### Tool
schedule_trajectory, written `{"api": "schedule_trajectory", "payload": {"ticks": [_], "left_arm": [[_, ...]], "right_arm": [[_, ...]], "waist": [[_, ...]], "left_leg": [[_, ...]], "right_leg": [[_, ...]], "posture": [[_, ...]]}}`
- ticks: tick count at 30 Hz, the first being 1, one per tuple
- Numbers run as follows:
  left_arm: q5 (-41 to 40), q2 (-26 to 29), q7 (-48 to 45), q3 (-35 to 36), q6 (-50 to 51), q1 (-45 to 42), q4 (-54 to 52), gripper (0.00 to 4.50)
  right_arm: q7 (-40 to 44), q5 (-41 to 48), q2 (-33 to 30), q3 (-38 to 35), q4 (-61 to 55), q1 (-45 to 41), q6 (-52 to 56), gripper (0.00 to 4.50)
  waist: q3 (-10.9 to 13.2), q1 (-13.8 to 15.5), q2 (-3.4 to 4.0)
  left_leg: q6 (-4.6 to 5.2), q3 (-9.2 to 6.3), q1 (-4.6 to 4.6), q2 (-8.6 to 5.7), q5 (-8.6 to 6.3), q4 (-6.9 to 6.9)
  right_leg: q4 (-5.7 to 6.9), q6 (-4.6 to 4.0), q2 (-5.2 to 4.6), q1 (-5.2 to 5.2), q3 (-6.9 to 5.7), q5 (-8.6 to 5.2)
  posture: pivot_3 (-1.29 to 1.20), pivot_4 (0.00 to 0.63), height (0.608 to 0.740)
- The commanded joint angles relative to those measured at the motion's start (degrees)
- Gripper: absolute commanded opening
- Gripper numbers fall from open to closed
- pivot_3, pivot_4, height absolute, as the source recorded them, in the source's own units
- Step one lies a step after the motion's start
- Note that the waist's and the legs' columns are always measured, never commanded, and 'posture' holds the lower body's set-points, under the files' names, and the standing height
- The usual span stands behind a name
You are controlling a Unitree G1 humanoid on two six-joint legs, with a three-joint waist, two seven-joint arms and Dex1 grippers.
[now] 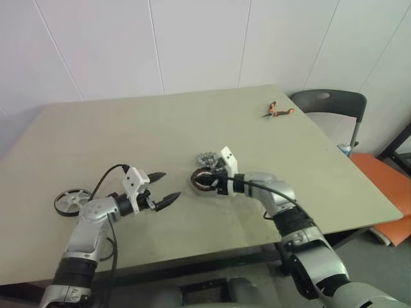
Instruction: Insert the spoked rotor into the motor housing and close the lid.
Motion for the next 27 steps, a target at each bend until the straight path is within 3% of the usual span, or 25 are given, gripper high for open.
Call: {"api": "schedule_trajectory", "payload": {"ticks": [1, 12, 27], "left_arm": [[0.0, 0.4, -0.4, 0.4, -1.7, -1.1, -0.3, 4.5], [0.0, 0.5, -0.6, 0.4, -1.7, -1.5, -0.5, 4.5], [-0.2, 0.6, -0.8, 0.5, -1.8, -1.1, -0.9, 4.5]], "right_arm": [[1.1, 2.2, -0.1, -1.5, -3.1, -0.8, -0.3, 0.02], [-5.8, -10.3, -0.8, 4.9, 4.5, -1.8, -11.4, 0.02], [-9.1, -18.6, -1.8, 7.2, 10.5, -3.1, -18.1, 0.02]], "waist": [[0.0, 0.0, 0.0], [0.0, 0.1, 0.0], [0.0, 0.0, -0.01]], "left_leg": [[0.01, -0.01, -0.05, 0.01, -0.01, -0.01], [0.01, 0.04, -0.06, -0.01, 0.0, 0.07], [0.01, 0.05, 0.07, -0.01, 0.0, 0.07]], "right_leg": [[0.0, -0.03, 0.02, -0.06, -0.01, 0.02], [0.0, 0.09, -0.02, -0.04, -0.01, -0.09], [0.06, 0.08, -0.02, 0.05, 0.01, -0.09]], "posture": [[0.0, 0.0, 0.74], [0.0, 0.0, 0.74], [0.0, 0.0, 0.74]]}}
